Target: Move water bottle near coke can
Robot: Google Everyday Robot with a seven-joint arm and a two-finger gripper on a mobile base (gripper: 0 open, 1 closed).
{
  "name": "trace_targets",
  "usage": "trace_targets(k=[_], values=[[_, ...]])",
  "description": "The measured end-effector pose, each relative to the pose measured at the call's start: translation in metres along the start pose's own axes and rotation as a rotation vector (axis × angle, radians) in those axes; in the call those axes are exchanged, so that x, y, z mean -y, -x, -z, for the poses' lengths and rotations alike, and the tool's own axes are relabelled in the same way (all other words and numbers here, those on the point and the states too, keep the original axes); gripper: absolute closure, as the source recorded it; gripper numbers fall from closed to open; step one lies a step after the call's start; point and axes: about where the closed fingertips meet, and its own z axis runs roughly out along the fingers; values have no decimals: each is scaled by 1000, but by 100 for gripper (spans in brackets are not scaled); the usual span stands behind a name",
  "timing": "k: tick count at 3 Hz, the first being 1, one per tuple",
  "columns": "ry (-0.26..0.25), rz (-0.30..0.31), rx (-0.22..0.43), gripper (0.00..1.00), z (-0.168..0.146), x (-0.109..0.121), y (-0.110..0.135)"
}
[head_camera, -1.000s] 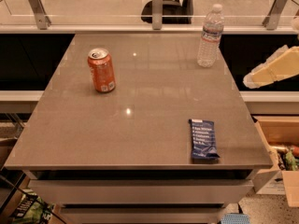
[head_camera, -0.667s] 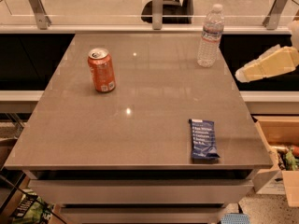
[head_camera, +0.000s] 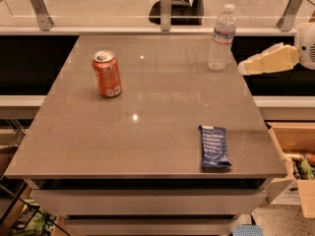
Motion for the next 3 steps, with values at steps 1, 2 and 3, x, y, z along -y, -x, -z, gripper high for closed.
trace_targets(k=[1,2,3], values=[[1,-26,84,0,-34,15,11],[0,-25,84,0,-34,15,12],[-6,-36,101,0,-42,16,15]])
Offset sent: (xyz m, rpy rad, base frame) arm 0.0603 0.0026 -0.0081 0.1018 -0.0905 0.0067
